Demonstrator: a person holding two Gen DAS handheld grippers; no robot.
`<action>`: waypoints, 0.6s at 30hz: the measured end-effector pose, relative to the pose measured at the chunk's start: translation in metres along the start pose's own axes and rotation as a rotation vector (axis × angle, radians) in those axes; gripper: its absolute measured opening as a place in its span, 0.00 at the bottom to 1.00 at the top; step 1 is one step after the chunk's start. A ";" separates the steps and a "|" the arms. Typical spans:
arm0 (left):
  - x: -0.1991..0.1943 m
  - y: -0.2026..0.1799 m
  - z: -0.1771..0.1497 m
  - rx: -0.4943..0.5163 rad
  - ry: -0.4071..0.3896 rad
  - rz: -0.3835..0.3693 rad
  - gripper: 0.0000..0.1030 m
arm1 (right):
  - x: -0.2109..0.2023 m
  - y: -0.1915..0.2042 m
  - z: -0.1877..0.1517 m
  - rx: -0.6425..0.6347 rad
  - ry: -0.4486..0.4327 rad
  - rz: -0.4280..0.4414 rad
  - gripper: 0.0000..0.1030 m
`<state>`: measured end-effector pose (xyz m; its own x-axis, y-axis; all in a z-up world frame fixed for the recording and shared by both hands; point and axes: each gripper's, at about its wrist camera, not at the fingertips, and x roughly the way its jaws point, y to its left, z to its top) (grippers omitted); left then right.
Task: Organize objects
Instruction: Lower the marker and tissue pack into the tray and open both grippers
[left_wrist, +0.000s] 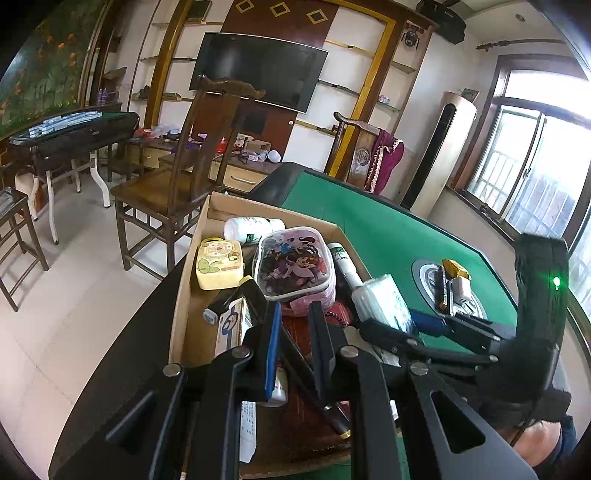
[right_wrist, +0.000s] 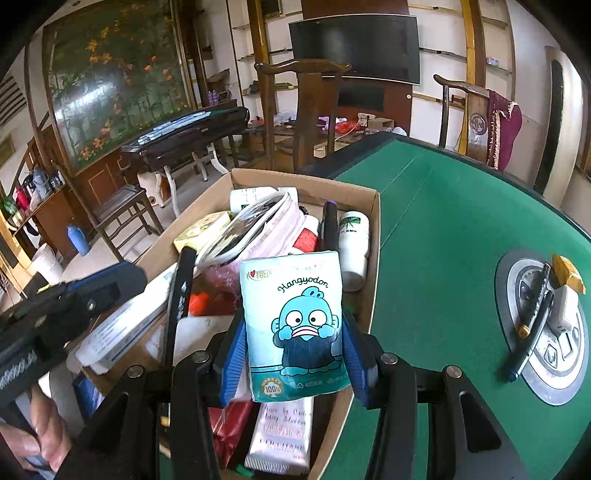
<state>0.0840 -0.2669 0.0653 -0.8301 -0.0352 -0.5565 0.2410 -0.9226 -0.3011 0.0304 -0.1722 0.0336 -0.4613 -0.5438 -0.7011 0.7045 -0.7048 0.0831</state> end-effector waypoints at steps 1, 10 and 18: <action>0.000 0.000 0.000 0.000 0.000 -0.001 0.14 | 0.003 -0.001 0.002 0.006 0.001 0.001 0.51; 0.002 0.002 0.000 -0.003 -0.005 0.006 0.14 | 0.028 -0.005 0.014 0.040 0.038 0.018 0.51; 0.005 0.002 -0.001 0.001 0.001 0.006 0.14 | 0.035 0.005 0.011 0.018 0.072 0.054 0.52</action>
<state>0.0806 -0.2686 0.0612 -0.8283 -0.0403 -0.5588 0.2453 -0.9228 -0.2970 0.0111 -0.1998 0.0173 -0.3829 -0.5476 -0.7440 0.7170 -0.6840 0.1344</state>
